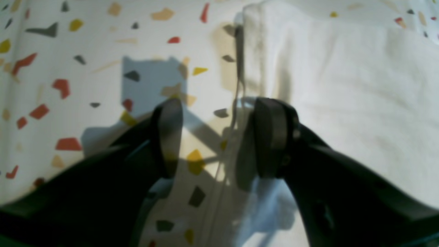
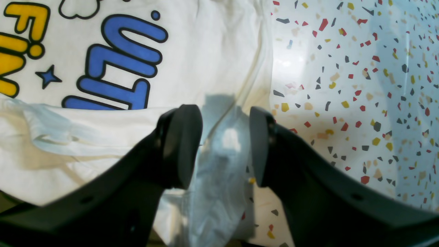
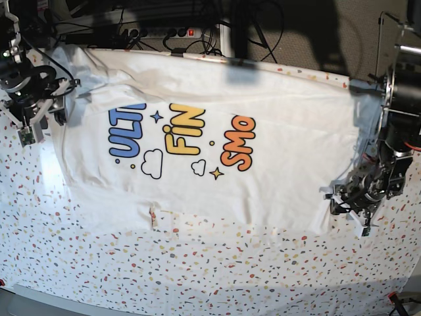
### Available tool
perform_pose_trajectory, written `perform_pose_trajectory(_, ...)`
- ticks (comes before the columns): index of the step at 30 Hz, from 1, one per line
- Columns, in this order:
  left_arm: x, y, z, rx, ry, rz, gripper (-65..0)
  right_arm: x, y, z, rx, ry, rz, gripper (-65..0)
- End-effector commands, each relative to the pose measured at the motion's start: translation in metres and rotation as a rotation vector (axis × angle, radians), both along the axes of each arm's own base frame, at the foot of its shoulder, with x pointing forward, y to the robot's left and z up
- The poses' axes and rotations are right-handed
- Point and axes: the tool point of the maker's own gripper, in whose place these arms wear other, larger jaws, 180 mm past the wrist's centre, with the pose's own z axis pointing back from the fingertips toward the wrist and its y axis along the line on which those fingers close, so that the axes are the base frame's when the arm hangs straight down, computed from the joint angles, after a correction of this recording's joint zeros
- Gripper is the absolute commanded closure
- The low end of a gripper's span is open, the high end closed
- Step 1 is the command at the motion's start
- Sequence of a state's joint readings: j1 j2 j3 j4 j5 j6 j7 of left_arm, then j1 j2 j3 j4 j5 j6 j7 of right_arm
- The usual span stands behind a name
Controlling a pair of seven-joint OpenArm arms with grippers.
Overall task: Fold the T-shirt properly
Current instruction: 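Grasp the shirt's side edges near the hem with both grippers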
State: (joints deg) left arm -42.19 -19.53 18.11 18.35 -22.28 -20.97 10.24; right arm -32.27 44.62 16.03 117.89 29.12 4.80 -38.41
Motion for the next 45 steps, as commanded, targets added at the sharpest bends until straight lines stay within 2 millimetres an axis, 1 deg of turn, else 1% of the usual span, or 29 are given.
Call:
perform_pose_trajectory(1, 0.018, -0.003, 0.022, -0.011, -0.061, -0.003, -32.6, 0.006, -0.001, 0.011, -0.019, -0.031, 0.017, -26.5)
perform_pose_trajectory(5, 0.022, -0.011, 0.026, -0.024, -0.092, -0.009, -32.6, 0.005, -0.001, 0.009, -0.020, -0.021, 0.014, -26.5)
perform_pose_trajectory(6, 0.025, -0.009, 0.029, -0.023, -0.112, -0.002, -32.6, 0.004, -0.002, 0.009, -0.021, -0.017, 0.013, -26.5)
perform_pose_trajectory(9, 0.034, 0.012, 0.041, 0.028, -0.168, 0.086, -32.6, 0.004, -0.002, 0.008, -0.022, -0.015, 0.013, -26.5)
perform_pose_trajectory(11, 0.041, 0.019, 0.051, 0.043, -0.190, 0.107, -32.6, 0.004, -0.002, 0.009, -0.023, -0.017, 0.013, -26.5)
perform_pose_trajectory(14, 0.049, 0.022, 0.065, 0.044, -0.203, 0.108, -32.6, 0.004, -0.002, 0.009, -0.024, -0.018, 0.013, -26.5)
perform_pose_trajectory(16, 0.051, 0.017, 0.067, 0.031, -0.192, 0.082, -32.6, 0.004, -0.002, 0.008, -0.025, -0.016, 0.012, -26.5)
perform_pose_trajectory(19, 0.048, -0.001, 0.061, -0.007, -0.172, 0.020, -32.6, 0.004, -0.002, 0.008, -0.026, -0.013, 0.012, -26.5)
perform_pose_trajectory(21, 0.045, -0.006, 0.055, -0.012, -0.166, 0.018, -32.6, 0.003, -0.003, 0.007, -0.026, -0.007, 0.010, -26.5)
perform_pose_trajectory(30, 0.028, 0.008, 0.029, 0.010, -0.116, 0.066, -32.6, 0.002, -0.003, 0.006, -0.028, 0.005, 0.008, -26.5)
perform_pose_trajectory(35, 0.022, 0.009, 0.020, 0.009, -0.086, 0.069, -32.6, 0.001, -0.001, 0.005, -0.029, 0.010, 0.028, -26.5)
perform_pose_trajectory(37, 0.022, 0.000, 0.019, -0.008, -0.079, 0.045, -32.6, 0.001, -0.001, 0.005, -0.030, 0.009, 0.028, -26.5)
perform_pose_trajectory(39, 0.022, -0.013, 0.018, -0.032, -0.079, 0.011, -32.6, 0.001, -0.001, 0.005, -0.030, 0.009, 0.028, -26.5)
perform_pose_trajectory(43, 0.020, -0.035, 0.010, 0.017, -0.050, -0.066, -32.6, 0.001, -0.002, 0.005, -0.036, 0.009, 0.028, -26.5)
perform_pose_trajectory(45, 0.019, -0.043, 0.007, 0.024, -0.042, -0.085, -32.6, 0.002, -0.004, 0.006, -0.053, 0.006, 0.028, -26.5)
